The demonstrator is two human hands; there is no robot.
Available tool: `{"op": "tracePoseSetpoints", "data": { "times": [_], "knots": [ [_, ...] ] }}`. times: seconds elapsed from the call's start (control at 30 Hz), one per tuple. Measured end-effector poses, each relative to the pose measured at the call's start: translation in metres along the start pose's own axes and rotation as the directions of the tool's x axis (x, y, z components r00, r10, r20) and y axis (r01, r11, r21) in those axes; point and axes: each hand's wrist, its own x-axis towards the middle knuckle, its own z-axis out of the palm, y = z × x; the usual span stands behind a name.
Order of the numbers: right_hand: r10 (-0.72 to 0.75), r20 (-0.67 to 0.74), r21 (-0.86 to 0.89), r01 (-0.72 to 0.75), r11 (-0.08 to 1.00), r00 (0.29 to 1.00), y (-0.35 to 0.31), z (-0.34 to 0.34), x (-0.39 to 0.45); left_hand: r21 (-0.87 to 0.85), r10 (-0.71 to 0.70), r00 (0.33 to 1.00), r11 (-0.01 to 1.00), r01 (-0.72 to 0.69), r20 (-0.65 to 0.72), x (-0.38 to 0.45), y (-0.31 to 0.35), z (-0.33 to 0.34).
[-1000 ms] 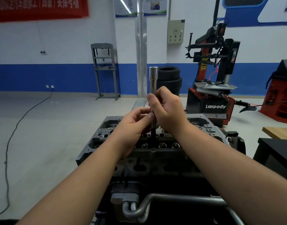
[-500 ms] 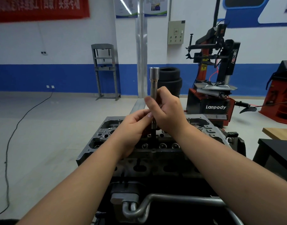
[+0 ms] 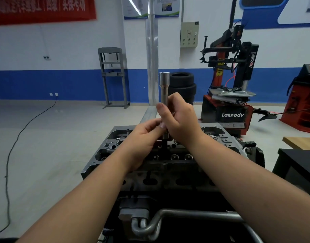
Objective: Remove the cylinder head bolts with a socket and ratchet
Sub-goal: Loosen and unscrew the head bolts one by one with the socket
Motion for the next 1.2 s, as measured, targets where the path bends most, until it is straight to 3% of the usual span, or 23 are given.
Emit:
{"op": "tracePoseSetpoints", "data": {
  "times": [0.13, 0.4, 0.67, 0.9, 1.07, 1.2],
  "knots": [
    [0.036, 0.039, 0.005, -0.037, 0.999, 0.999, -0.0032, 0.0027, 0.0005, -0.075, -0.028, 1.000, 0.997, 0.029, 0.007, -0.0008, -0.0003, -0.0022],
    [-0.036, 0.031, 0.029, 0.035, 0.999, 0.999, -0.0025, -0.0019, 0.0000, -0.046, 0.063, 0.994, 0.997, -0.067, -0.084, -0.0003, -0.0015, 0.0009],
    [0.014, 0.036, 0.036, -0.015, 0.999, 0.999, -0.0023, -0.0007, 0.0003, -0.062, -0.010, 1.000, 0.998, 0.010, 0.011, 0.0000, -0.0018, -0.0010],
    [-0.011, 0.033, -0.005, 0.011, 1.000, 0.999, -0.0014, 0.0006, -0.0009, -0.043, 0.056, 0.991, 0.997, -0.062, -0.119, 0.0013, -0.0065, -0.0010],
    [0.042, 0.083, 0.018, -0.044, 0.999, 0.996, -0.0037, 0.0022, 0.0001, -0.102, -0.014, 1.000, 0.995, 0.014, -0.007, 0.0007, -0.0028, -0.0019],
    [0.019, 0.084, 0.007, -0.019, 1.000, 0.996, -0.0045, 0.0021, 0.0002, -0.121, -0.009, 1.000, 0.993, 0.008, -0.009, 0.0005, -0.0023, -0.0028]
  ]
}}
